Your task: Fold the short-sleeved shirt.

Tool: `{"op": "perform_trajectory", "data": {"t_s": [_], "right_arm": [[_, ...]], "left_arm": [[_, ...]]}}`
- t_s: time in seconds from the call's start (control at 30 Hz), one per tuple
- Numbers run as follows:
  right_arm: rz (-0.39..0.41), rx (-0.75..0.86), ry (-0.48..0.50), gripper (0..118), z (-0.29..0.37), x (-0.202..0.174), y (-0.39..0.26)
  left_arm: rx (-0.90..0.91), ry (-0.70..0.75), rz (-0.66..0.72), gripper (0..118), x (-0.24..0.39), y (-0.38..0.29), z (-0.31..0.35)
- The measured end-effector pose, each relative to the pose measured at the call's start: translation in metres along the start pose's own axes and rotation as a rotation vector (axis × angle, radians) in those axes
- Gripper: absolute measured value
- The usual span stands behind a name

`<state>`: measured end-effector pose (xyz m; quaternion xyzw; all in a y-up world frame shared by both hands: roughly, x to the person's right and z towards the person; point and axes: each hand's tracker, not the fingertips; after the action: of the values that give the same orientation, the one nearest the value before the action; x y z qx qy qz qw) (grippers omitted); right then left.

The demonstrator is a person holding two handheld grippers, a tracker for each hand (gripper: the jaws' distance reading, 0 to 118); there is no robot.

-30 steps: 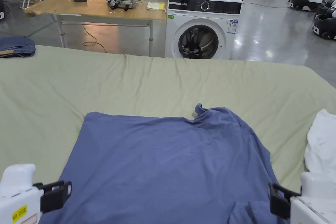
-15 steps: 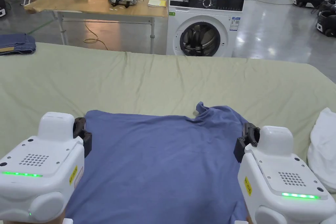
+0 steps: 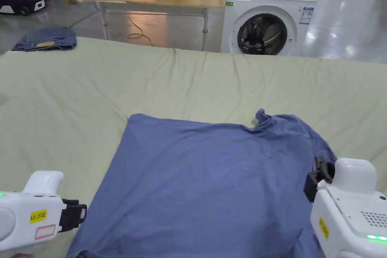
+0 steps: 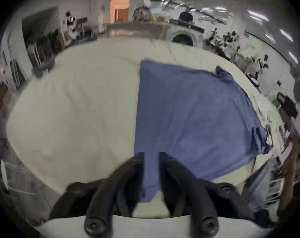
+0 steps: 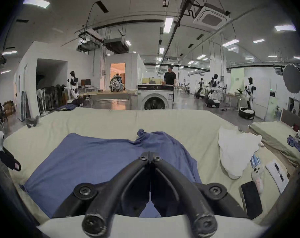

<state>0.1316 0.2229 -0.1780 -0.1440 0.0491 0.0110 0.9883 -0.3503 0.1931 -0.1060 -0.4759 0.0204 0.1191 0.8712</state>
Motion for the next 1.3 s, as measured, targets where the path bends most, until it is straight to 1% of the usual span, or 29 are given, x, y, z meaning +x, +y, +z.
{"op": "perform_trajectory", "data": {"t_s": [0.07,0.1,0.17,0.33,0.37,0.4,0.43,0.47,0.5,0.53,0.57,0.6,0.67,0.77,0.87,0.9,0.93,0.97,1.03,1.07,1.13,1.23,1.3], "right_arm": [[0.003,-0.018,-0.002,0,-0.001,0.001,-0.004],[0.004,-0.027,0.000,0,-0.001,0.002,-0.007],[0.008,-0.043,-0.004,0,-0.002,0.003,-0.011],[0.019,-0.087,-0.004,0,-0.003,0.005,-0.020],[0.020,-0.095,-0.005,0,-0.002,0.006,-0.022],[0.022,-0.103,-0.005,0,-0.002,0.006,-0.023],[0.026,-0.110,-0.005,0,-0.002,0.007,-0.024],[0.029,-0.114,-0.005,0,0.000,0.006,-0.026],[0.031,-0.119,-0.006,0,0.000,0.006,-0.027],[0.033,-0.123,-0.006,0,0.001,0.006,-0.029],[0.035,-0.129,-0.005,0,0.001,0.007,-0.030],[0.038,-0.136,-0.004,0,0.002,0.007,-0.032],[0.041,-0.152,0.000,0,0.004,0.009,-0.033],[0.046,-0.191,-0.003,0,0.010,0.017,-0.030],[0.042,-0.278,-0.013,0,0.018,0.035,-0.024],[0.057,-0.328,-0.024,4,0.020,0.042,-0.024],[0.065,-0.363,-0.031,13,0.022,0.048,-0.024],[0.068,-0.405,-0.040,28,0.023,0.056,-0.026],[0.047,-0.466,-0.036,53,0.028,0.069,-0.031],[0.048,-0.513,-0.031,63,0.029,0.077,-0.035],[0.049,-0.580,-0.038,64,0.031,0.085,-0.046],[0.090,-0.676,-0.071,64,0.031,0.097,-0.068],[0.110,-0.726,-0.115,64,0.029,0.104,-0.086]], "left_arm": [[-0.056,-0.013,0.027,57,-0.010,-0.009,-0.008],[-0.066,-0.002,0.028,61,-0.013,-0.014,-0.012],[-0.098,0.051,0.051,62,-0.021,-0.018,-0.017],[-0.194,0.130,0.101,61,-0.021,-0.032,-0.056],[-0.178,0.137,0.079,61,-0.018,-0.034,-0.059],[-0.158,0.173,0.030,61,0.004,-0.036,-0.048],[-0.169,0.193,-0.009,60,0.013,-0.036,-0.047],[-0.159,0.200,-0.038,54,0.018,-0.037,-0.046],[-0.154,0.186,-0.043,44,0.022,-0.038,-0.046],[-0.147,0.168,-0.047,29,0.025,-0.038,-0.044],[-0.141,0.152,-0.054,8,0.027,-0.038,-0.044],[-0.149,0.145,-0.058,4,0.029,-0.038,-0.046],[-0.153,0.169,-0.108,1,0.032,-0.037,-0.046],[-0.149,0.170,-0.109,1,0.034,-0.038,-0.044],[-0.139,0.162,-0.098,0,0.031,-0.040,-0.044],[-0.136,0.160,-0.094,0,0.031,-0.041,-0.044],[-0.133,0.158,-0.088,0,0.030,-0.040,-0.043],[-0.131,0.157,-0.085,0,0.030,-0.041,-0.043],[-0.128,0.154,-0.081,0,0.030,-0.042,-0.042],[-0.126,0.150,-0.074,0,0.028,-0.041,-0.043],[-0.125,0.144,-0.069,0,0.026,-0.042,-0.043],[-0.124,0.137,-0.063,0,0.025,-0.041,-0.043],[-0.124,0.135,-0.062,0,0.024,-0.042,-0.043]]}}
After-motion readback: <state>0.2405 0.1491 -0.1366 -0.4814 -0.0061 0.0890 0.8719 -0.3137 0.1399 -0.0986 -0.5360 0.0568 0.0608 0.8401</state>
